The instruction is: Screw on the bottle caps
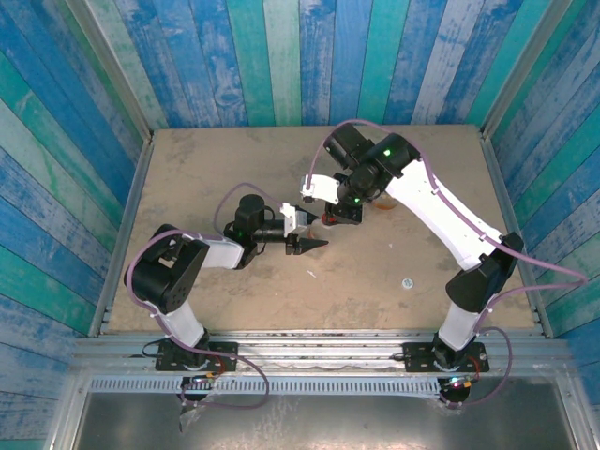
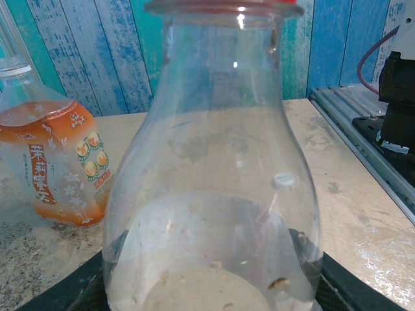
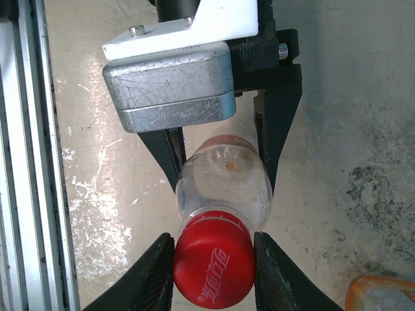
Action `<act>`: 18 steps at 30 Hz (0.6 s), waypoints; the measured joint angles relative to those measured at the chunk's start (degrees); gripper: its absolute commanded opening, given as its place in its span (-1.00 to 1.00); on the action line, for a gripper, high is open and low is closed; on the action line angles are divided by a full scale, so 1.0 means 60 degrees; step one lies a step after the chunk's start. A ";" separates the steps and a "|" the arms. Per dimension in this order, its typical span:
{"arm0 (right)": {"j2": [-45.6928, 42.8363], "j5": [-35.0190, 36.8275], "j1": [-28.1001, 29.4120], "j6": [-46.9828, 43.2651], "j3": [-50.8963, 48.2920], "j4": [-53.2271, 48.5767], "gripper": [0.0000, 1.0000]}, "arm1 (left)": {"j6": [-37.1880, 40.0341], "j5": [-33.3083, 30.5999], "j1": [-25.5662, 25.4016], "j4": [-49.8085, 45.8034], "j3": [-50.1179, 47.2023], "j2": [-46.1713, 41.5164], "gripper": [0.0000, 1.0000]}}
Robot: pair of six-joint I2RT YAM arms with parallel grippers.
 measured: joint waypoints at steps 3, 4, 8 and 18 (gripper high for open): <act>0.0000 0.0000 0.0000 0.0004 0.0000 0.0007 -0.38 | -0.0011 -0.0015 0.0000 0.0004 0.0000 0.0000 0.18; 0.0000 0.0004 0.0000 0.0015 0.0000 0.0007 -0.40 | -0.0018 -0.0022 0.0000 0.0007 0.0000 0.0000 0.18; 0.0000 0.0044 0.0004 0.0127 0.0000 0.0025 -0.40 | -0.0098 -0.0087 0.0000 0.0040 0.0000 0.0000 0.18; -0.0375 0.0936 0.0408 0.2623 -0.0565 0.0681 -0.36 | -0.0229 -0.0131 0.0011 0.0047 0.0000 0.0000 0.17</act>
